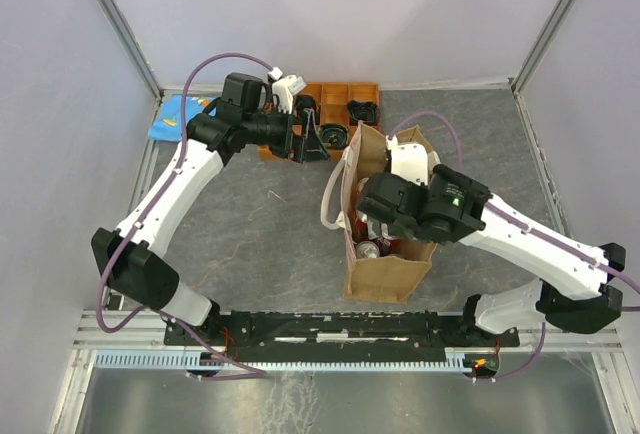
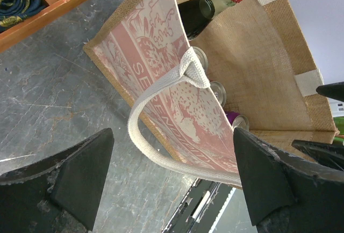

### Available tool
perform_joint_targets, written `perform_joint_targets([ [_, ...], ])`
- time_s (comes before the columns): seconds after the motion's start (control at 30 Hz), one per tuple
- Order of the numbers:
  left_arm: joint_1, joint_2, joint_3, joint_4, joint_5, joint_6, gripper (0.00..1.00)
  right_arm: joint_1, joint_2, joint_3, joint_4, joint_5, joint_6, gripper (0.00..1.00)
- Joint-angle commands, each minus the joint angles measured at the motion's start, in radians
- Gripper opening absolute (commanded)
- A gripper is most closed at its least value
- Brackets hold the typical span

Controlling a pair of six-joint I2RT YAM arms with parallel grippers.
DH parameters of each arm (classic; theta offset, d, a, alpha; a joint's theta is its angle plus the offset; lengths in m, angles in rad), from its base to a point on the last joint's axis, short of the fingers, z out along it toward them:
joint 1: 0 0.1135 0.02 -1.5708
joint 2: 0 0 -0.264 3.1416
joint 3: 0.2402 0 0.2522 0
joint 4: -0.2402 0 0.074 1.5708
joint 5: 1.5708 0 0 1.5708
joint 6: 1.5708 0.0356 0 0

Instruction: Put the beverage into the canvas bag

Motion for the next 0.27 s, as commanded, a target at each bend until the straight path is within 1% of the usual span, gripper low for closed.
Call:
perform_joint_targets([
  [0.0,-0.003,-0.057,0.018,0.017,-0.015,0.042,0.98,-0.007,0.018,0.039,-0.067,0.119,0.130,0.99],
  [0.1,-0.004,-0.060,0.012,0.020,-0.017,0.036,0.98,-0.006,0.070,0.097,-0.152,0.171,0.202,0.99],
  [0.23,-0.004,-0.064,0.012,0.027,-0.018,0.026,0.98,-0.007,0.138,0.194,-0.222,0.199,0.209,0.99],
])
